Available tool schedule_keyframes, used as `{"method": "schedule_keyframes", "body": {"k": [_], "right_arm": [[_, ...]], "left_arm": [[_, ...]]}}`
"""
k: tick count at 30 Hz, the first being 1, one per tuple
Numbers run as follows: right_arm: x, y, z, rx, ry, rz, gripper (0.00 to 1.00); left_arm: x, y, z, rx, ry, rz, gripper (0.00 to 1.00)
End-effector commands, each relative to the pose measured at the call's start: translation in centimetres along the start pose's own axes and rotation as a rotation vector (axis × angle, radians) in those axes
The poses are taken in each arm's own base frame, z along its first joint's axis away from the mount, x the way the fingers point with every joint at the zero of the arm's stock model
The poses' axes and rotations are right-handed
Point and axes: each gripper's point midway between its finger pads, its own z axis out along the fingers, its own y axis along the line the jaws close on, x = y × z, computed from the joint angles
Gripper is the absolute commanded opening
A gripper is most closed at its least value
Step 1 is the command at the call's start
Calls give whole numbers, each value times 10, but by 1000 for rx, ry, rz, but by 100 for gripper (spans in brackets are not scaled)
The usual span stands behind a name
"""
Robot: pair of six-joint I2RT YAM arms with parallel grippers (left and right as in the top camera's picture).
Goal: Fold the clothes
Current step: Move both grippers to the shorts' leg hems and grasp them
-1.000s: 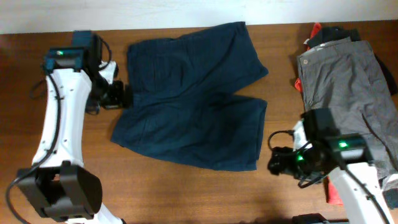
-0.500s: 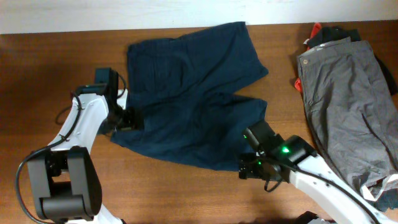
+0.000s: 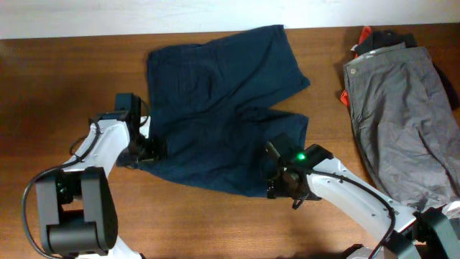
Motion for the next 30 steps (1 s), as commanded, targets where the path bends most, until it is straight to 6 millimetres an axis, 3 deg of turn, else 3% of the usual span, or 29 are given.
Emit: {"method": "schedule_keyframes", "body": {"k": [1, 4, 8, 9, 10, 14, 19, 22, 25, 30], "right_arm": [[-5, -1, 2, 18, -30, -14, 87], [-7, 0, 2, 16, -38, -13, 87], [-5, -2, 3, 23, -33, -13, 83], [-4, -3, 4, 27, -28, -14, 79], [-2, -4, 6, 31, -23, -14, 77], [8, -11, 16, 46, -2, -15, 75], [-3, 0, 24, -8, -60, -25, 74], [-8, 5, 26, -32, -81, -49, 64], [-8, 5, 31, -40, -92, -48, 49], [-4, 2, 35, -34, -84, -48, 45]], "left_arm": [[8, 0, 10, 4, -4, -12, 84], [12, 1, 16, 4, -2, -12, 64], [16, 1, 19, 3, 6, -12, 29], [16, 1, 19, 3, 6, -12, 13], [16, 1, 19, 3, 6, -12, 3], [17, 1, 19, 3, 9, -12, 1], [17, 0, 19, 8, 10, -12, 1], [17, 0, 19, 11, 11, -12, 1], [19, 0, 19, 11, 20, -12, 1], [23, 0, 19, 9, 34, -13, 1]]}}
